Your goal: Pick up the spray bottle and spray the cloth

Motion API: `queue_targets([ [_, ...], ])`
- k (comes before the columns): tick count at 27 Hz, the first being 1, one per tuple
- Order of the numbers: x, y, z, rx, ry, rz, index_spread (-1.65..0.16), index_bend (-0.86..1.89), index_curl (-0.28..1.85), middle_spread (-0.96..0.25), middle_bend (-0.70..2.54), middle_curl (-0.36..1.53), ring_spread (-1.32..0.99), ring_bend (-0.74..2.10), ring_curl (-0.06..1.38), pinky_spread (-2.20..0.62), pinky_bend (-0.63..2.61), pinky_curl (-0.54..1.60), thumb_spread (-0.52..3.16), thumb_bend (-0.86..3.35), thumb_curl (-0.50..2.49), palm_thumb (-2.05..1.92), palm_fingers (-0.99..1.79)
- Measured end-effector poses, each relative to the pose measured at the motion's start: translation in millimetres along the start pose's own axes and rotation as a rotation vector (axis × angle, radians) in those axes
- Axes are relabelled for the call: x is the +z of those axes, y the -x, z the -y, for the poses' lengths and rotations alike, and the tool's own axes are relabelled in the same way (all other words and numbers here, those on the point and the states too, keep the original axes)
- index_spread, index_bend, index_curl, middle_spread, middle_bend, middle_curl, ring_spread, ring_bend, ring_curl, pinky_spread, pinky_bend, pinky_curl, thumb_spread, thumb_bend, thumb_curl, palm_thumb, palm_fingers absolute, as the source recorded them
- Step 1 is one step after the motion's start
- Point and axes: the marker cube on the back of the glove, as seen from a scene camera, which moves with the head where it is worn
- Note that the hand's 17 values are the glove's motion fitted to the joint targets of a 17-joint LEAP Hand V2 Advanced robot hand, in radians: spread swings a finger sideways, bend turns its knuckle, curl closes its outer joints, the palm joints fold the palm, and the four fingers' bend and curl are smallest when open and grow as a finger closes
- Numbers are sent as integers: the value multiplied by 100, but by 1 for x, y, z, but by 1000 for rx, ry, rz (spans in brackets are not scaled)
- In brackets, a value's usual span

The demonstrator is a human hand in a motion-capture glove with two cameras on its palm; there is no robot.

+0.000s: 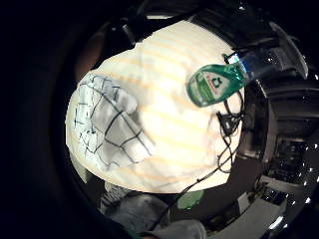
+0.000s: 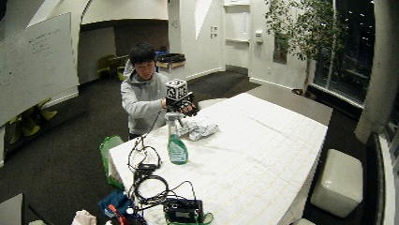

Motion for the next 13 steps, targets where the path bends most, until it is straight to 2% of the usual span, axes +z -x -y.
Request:
queue_targets([
  [6, -1, -1, 2, -8, 3, -3, -26, 19, 15, 0, 24, 13, 5, 25, 12, 16, 44, 18, 70, 30, 13, 51, 52],
  [13, 3, 5, -6, -9, -21, 16, -31, 17, 21, 0, 23, 18, 6, 24, 15, 20, 43, 22, 92, 27, 17, 54, 50],
])
